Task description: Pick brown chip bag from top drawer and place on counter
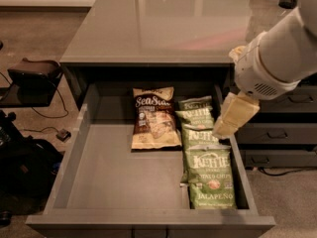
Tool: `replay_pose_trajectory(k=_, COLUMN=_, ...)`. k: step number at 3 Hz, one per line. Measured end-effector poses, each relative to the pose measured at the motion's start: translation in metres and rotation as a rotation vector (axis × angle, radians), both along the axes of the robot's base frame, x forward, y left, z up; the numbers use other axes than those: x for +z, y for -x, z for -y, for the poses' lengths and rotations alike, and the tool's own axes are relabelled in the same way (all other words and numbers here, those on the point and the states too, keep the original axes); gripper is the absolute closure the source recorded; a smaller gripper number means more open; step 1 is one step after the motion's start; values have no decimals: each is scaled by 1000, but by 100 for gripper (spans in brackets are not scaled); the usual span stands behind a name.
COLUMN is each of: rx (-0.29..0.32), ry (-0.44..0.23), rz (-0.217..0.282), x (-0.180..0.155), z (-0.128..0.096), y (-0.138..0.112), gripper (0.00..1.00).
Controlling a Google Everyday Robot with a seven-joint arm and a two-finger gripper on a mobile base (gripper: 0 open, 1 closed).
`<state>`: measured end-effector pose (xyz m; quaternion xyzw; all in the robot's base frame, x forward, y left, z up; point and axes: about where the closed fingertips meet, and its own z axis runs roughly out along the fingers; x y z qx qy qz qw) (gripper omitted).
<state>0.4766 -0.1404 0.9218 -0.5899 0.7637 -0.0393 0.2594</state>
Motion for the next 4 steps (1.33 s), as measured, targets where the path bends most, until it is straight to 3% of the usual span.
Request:
replay_pose_trajectory(k=1, rx=-10, ry=-32, rz=49, x=-17, z=-14, y=-17, gripper=0)
replay_pose_trajectory(k=2, rx=-33, ry=-116, rz=79, x=-45, z=-31, y=-47, gripper=0)
replay_pose_trajectory(k=3, rx=-33, ry=-116, rz=79, x=-45, z=-31, y=-47, gripper=0)
replay_pose_trajectory(k=4, rx=6, ry=-165, rz=50, x=-58, z=-46, y=-46, gripper=0)
